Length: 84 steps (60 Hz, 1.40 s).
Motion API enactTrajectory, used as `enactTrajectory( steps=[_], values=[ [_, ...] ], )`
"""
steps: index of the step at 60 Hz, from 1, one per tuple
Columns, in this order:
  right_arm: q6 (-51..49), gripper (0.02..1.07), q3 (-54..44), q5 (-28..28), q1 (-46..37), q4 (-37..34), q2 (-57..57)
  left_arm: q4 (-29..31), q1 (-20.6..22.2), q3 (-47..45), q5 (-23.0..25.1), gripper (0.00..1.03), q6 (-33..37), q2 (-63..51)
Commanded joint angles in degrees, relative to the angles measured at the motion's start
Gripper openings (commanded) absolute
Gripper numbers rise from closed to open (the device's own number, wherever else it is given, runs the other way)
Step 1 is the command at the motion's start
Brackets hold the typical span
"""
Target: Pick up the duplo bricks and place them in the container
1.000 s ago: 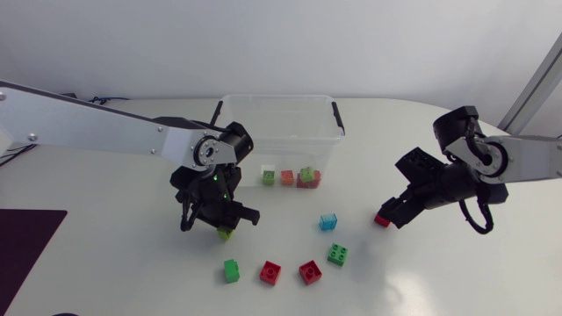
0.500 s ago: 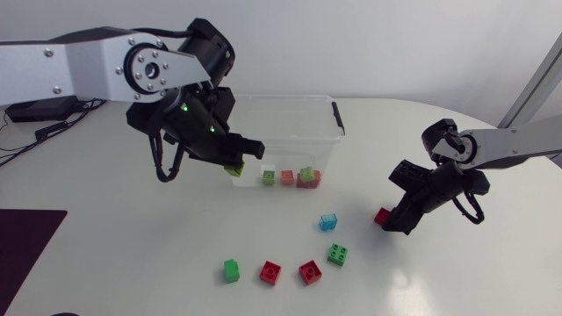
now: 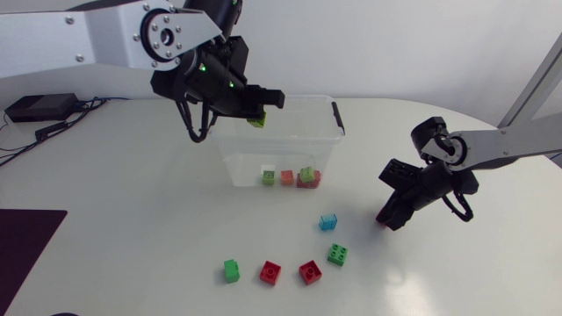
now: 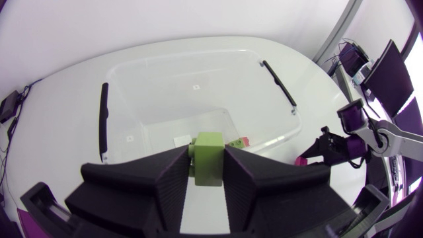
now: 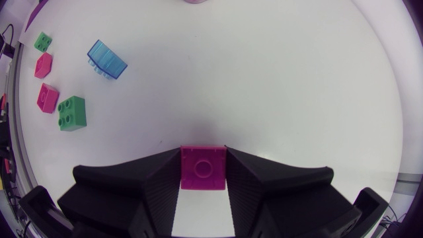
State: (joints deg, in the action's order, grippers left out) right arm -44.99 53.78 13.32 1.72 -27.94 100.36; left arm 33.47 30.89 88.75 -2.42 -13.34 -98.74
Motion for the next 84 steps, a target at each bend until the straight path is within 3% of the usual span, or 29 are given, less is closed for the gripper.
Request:
enactTrajectory(
  steps=[1,5,10,17,27,35,53,64,67,71,72,75,77,84],
  values=[
    [0.26,0.22,-0.43,-0.23,-0.4,-2.2,-3.85,-1.04,-1.36,2.74,0.04,0.27,-0.72,-3.65],
    [0.34,0.22,0.27,-0.23,-0.4,-4.75,-6.93,-3.94,-2.24,3.45,-1.19,0.42,-0.63,-5.41],
    [1.4,0.22,1.68,-0.23,0.75,-7.83,-10.88,-7.81,-3.21,3.71,-4.35,0.77,0.07,-6.82],
    [4.74,0.22,4.93,-0.14,3.82,-10.82,-14.93,-10.27,-3.39,2.83,-8.66,0.96,1.74,-6.29],
    [12.21,0.22,14.16,0.3,9.45,-13.36,-17.91,-10.18,-4.26,-0.6,-8.66,0.97,5.17,-0.4],
    [18.1,0.23,23.04,0.3,13.05,-13.1,-16.86,-8.86,-4.26,-9.91,-7.08,0.97,13.52,8.74],
    [27.77,0.23,39.21,-3.13,19.38,-5.54,-3.06,-5.35,-2.42,-31.53,1.01,0.96,29.78,21.31],
    [30.58,0.25,44.22,-4.62,21.49,-2.47,5.02,-3.85,1.71,-38.56,1.54,0.96,36.11,23.94],
    [31.28,0.32,45.54,-5.5,22.1,-1.5,7.4,-2.98,2.94,-40.41,1.54,0.96,38.22,24.38],
    [31.37,0.5,47.03,-7.26,22.98,-1.15,9.86,-1.92,4.35,-42.26,1.54,0.96,41.03,24.47],
    [31.55,0.66,47.73,-7.52,23.16,-1.15,10.65,-1.83,4.79,-42.96,1.54,0.96,41.82,24.47],
    [31.63,0.89,48.79,-7.87,23.33,-1.41,11.79,-1.75,6.02,-44.28,1.54,0.96,43.84,24.47],
    [31.72,0.98,49.14,-8.22,23.51,-1.5,11.97,-1.48,6.72,-44.98,1.54,0.96,44.72,24.47],
    [32.95,1.02,47.47,-8.4,23.6,-1.59,9.77,-1.39,8.57,-45.42,1.54,0.96,45.25,22.54]
  ],
)
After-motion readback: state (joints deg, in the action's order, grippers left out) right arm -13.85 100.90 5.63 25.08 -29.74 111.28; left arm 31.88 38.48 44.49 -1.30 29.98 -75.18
